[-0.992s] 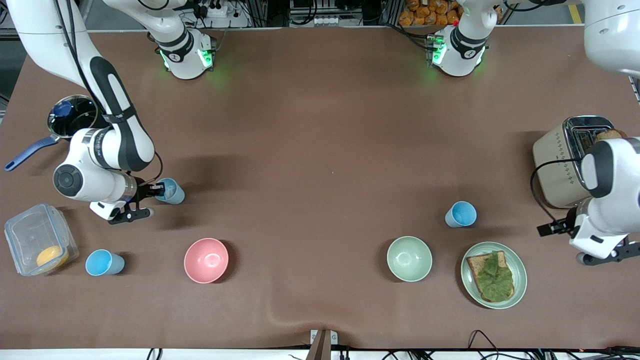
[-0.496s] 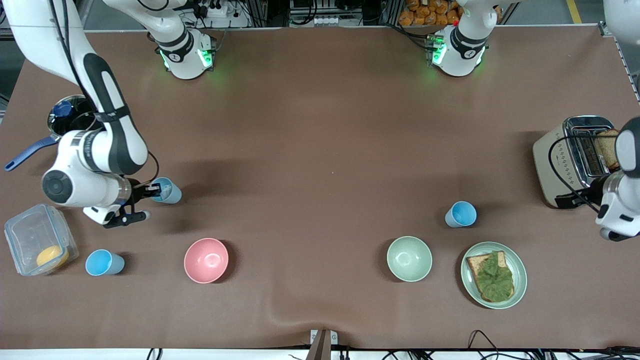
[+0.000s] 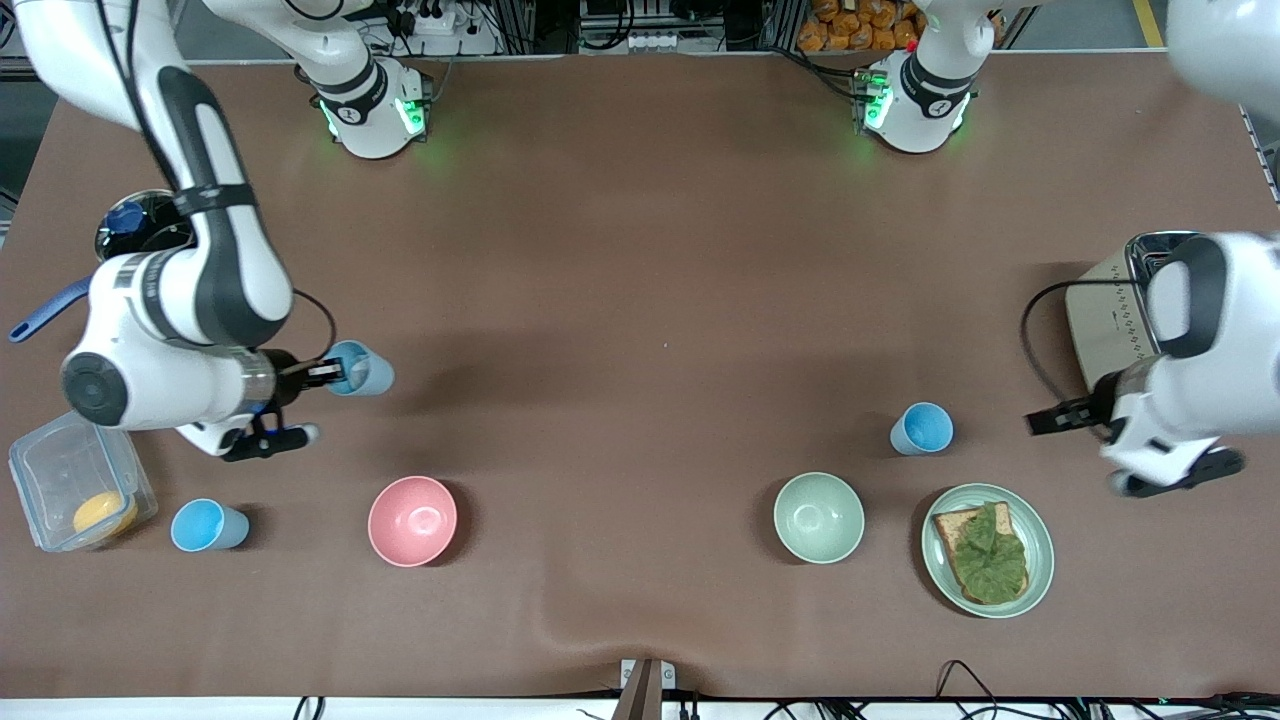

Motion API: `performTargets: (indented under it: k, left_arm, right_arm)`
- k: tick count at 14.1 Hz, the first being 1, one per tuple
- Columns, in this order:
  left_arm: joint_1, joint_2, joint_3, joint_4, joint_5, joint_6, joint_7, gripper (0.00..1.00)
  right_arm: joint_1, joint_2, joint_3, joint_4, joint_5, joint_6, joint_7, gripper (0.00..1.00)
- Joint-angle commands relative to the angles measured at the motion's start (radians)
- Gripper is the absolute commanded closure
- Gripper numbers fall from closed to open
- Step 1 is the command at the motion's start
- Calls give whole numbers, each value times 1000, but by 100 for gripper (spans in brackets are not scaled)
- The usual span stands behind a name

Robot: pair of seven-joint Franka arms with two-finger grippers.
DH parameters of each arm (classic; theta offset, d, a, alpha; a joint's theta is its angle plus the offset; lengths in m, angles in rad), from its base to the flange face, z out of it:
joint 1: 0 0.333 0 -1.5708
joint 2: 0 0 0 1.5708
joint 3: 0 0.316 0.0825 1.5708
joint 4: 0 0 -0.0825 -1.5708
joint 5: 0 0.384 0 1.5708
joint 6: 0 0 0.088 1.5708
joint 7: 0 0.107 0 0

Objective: Stack blue cups with both arms
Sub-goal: 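Carry the blue cup centerward with the right gripper while the left gripper grasps another, then lower the blue cup at the table center and open the right gripper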

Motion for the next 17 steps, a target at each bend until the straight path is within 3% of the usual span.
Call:
performTargets:
  k: [1, 3, 6, 11, 17]
  left_arm:
    - [2, 31, -33, -14, -28, 60, -1, 0]
    - [7, 23, -45, -88, -29, 97, -1, 0]
    - [8, 23, -51, -180, -27, 178, 1, 0]
    - [2, 48, -53, -192, -25, 186, 1, 0]
    - [-10, 112, -54, -189, -24, 190, 1, 0]
  right_arm:
    - [98, -22, -1, -4, 59, -33, 142, 100]
    - [161, -19, -2, -4, 148, -14, 269, 100]
    - [290, -3, -2, -4, 153, 97, 482, 100]
    - [477, 102, -2, -10, 153, 411, 849, 100]
    - [556, 178, -5, -13, 139, 534, 894, 100]
